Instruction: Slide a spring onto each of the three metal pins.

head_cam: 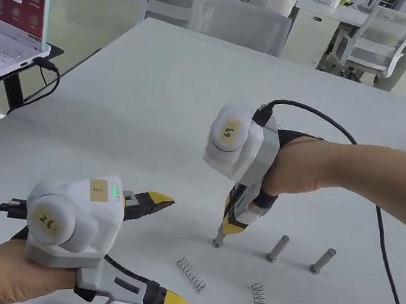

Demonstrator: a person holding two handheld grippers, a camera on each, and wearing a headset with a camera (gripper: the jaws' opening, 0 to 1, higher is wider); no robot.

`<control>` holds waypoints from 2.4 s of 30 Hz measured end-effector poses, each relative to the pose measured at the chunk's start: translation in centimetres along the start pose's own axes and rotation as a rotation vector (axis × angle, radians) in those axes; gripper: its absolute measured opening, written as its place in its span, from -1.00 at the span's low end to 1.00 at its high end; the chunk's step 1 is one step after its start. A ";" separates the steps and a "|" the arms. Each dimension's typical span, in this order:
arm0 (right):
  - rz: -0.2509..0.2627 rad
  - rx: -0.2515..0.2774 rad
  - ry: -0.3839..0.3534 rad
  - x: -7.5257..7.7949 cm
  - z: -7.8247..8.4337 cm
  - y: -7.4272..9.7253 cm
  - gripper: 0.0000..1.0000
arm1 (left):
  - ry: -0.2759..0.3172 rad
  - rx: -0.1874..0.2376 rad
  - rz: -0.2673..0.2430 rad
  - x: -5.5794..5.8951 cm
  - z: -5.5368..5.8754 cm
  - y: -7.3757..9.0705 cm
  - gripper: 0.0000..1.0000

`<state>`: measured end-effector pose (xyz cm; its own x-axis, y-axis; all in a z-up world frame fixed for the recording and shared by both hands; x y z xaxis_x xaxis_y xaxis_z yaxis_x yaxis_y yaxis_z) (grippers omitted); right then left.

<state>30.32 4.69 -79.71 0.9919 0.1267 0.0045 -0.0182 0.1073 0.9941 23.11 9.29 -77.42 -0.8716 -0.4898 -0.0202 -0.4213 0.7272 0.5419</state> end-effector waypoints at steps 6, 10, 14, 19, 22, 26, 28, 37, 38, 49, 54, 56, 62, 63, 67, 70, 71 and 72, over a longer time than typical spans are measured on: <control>-0.002 -0.008 -0.004 -0.2 -0.2 -0.9 -0.83 | -0.001 -0.002 0.000 -0.1 0.2 0.0 0.83; -0.001 -0.006 -0.010 -0.1 -0.3 -1.5 -0.83 | -0.002 -0.003 -0.003 -0.2 0.3 0.0 0.83; -0.002 -0.004 -0.019 -0.1 -0.4 -2.0 -0.83 | -0.004 -0.010 -0.002 -0.1 0.5 0.0 0.83; -0.006 -0.013 -0.021 -0.2 -0.5 -2.6 -0.83 | 0.004 -0.013 -0.005 -0.1 0.6 0.0 0.83; -0.010 -0.009 -0.025 -0.2 -0.6 -2.6 -0.83 | 0.009 -0.016 -0.006 -0.1 0.8 0.0 0.82; -0.008 -0.010 -0.024 -0.2 -0.5 -2.6 -0.82 | 0.011 -0.016 -0.003 0.0 0.8 -0.1 0.82; -0.013 -0.014 -0.023 -0.3 -0.5 -2.8 -0.82 | 0.012 -0.015 -0.002 0.0 0.7 -0.1 0.81; -0.010 0.007 -0.018 -0.5 -0.5 -2.8 -0.68 | 0.011 -0.020 0.000 -0.1 0.7 -0.1 0.80; -0.015 0.008 -0.022 -0.5 -0.4 -2.8 -0.67 | 0.014 -0.019 0.001 -0.1 0.7 -0.1 0.80; 0.000 0.052 -0.044 -0.4 -0.3 -1.8 -0.57 | 0.016 -0.024 0.006 0.0 1.0 -0.3 0.79; 0.009 0.061 -0.046 -0.4 -0.1 -1.2 -0.56 | 0.019 -0.028 0.004 -0.2 1.3 -0.2 0.79; 0.014 0.069 -0.052 -0.3 0.1 -0.9 -0.56 | 0.019 -0.029 0.004 -0.3 1.3 -0.2 0.78; 0.016 0.101 -0.078 -0.5 0.4 -0.1 -0.55 | 0.014 -0.034 0.011 -0.1 1.4 -0.3 0.77; 0.013 0.107 -0.084 -0.5 0.5 0.0 -0.54 | 0.014 -0.035 0.012 -0.1 1.4 -0.3 0.77; 0.017 0.121 -0.094 -0.7 0.9 0.6 -0.54 | 0.015 -0.037 0.014 -0.1 1.5 -0.3 0.76; 0.022 0.137 -0.106 -0.8 1.0 1.2 -0.54 | 0.016 -0.040 0.016 -0.1 1.6 -0.2 0.75; 0.023 0.138 -0.108 -0.8 1.1 1.2 -0.54 | 0.016 -0.040 0.016 -0.1 1.6 -0.2 0.75; 0.026 0.142 -0.111 -0.9 1.1 1.4 -0.54 | 0.015 -0.040 0.016 -0.1 1.6 -0.2 0.75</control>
<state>29.51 3.60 -78.20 0.9993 0.0171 0.0342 -0.0335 -0.0361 0.9988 22.86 9.96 -78.84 -0.8742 -0.4856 0.0008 -0.3969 0.7155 0.5748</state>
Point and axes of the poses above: the centre of the closed fingertips' face, and the gripper's own axes: y roughly backward along the fingers, x roughly to its right, z roughly out of its underside, the point moved 2 cm from there along y, roughly backward along the fingers, and after that the axes turned 14 degrees about -x, right-handed, at the moved point
